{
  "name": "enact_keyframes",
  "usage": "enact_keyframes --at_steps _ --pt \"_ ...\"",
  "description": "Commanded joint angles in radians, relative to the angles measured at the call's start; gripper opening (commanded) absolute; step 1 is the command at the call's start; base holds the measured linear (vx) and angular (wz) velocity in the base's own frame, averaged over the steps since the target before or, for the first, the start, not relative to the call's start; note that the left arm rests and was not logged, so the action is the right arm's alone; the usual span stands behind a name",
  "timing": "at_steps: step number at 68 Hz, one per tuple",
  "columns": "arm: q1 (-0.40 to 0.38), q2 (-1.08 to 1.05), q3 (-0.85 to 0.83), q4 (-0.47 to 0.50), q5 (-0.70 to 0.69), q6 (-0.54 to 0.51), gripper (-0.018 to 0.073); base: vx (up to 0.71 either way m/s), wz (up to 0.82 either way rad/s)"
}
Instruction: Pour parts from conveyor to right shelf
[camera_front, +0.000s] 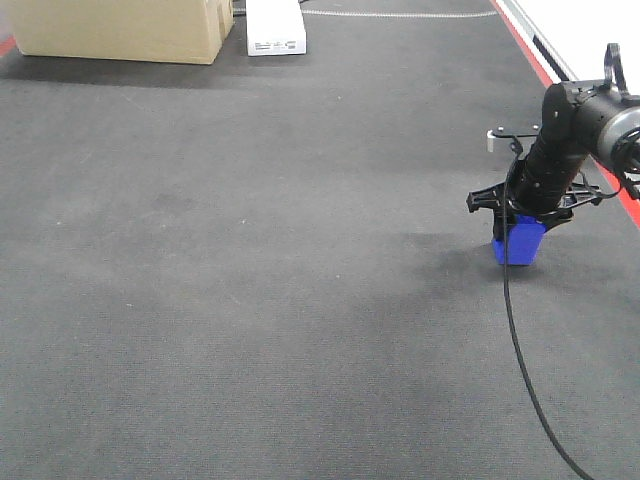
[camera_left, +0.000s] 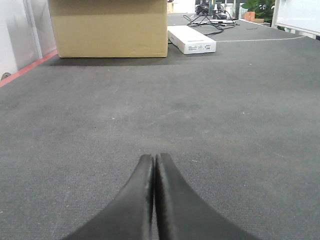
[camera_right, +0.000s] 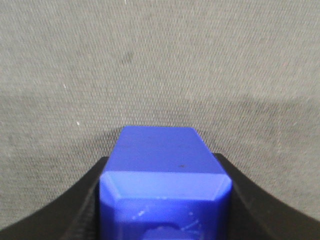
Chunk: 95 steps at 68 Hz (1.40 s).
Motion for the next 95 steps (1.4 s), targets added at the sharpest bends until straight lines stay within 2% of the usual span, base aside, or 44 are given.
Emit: enact_keyframes --at_steps 1,27,35,44,72,95 --pt "-0.002 -0.082 -0.038 -0.009 -0.025 -0.020 -0.0011 0.00 0.00" --pt "0.002 -0.279 -0.036 0.025 -0.002 -0.033 -0.0006 0.00 0.00" --pt "0.002 -0.374 0.029 0.026 -0.056 -0.027 -0.0006 0.00 0.00" --pt "0.002 -0.526 0.196 0.026 -0.182 -0.027 -0.0006 0.00 0.00" --pt "0.002 -1.181 0.887 0.027 -0.723 -0.027 -0.0006 0.00 0.00" --pt "0.002 -1.710 1.308 0.010 -0.842 -0.040 -0.0006 0.00 0.00"
